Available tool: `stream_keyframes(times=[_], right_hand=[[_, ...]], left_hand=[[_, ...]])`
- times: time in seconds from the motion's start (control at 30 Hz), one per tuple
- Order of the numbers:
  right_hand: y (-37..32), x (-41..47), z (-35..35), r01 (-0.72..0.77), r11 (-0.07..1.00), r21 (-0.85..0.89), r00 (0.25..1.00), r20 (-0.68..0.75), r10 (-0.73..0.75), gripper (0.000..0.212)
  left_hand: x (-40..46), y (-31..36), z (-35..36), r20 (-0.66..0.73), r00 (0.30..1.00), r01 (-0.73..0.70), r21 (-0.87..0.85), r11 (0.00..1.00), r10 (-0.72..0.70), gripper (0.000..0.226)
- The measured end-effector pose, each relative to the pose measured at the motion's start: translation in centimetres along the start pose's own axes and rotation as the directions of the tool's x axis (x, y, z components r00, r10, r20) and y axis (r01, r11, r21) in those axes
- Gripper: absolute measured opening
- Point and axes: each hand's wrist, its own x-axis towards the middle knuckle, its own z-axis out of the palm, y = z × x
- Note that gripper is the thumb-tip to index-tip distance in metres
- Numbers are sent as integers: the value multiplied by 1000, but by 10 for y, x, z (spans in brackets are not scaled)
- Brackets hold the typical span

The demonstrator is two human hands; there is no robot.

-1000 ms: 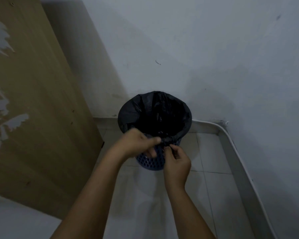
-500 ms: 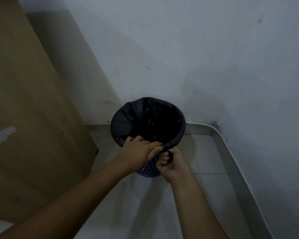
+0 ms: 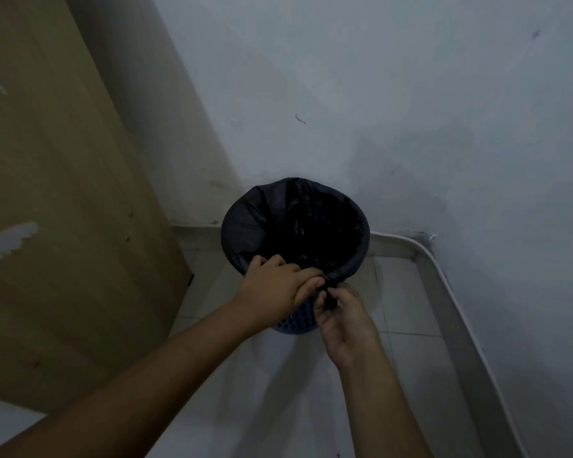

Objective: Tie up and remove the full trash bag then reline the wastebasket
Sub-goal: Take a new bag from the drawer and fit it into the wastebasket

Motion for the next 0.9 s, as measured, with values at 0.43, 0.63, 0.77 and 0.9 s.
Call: stream_keyframes(times=[0.43, 0.63, 0.77, 0.9], right_hand=[[43, -29, 1, 455, 717, -528, 814, -78, -575, 21], [29, -16, -10, 484, 557, -675, 769, 25, -639, 29], [17, -6, 10, 44, 998, -40, 985, -166, -50, 20], [4, 3, 15, -234, 971, 56, 970, -53, 237, 27]], left_hand=[[0, -1, -2, -14, 1000, -18, 5, 1000, 18, 65], [0, -2, 0, -33, 999, -30, -1, 1000, 30, 64], [2, 0, -1, 0, 1000, -5, -15, 1000, 5, 57], [-1, 0, -1, 19, 1000, 2, -8, 1000, -1, 66]])
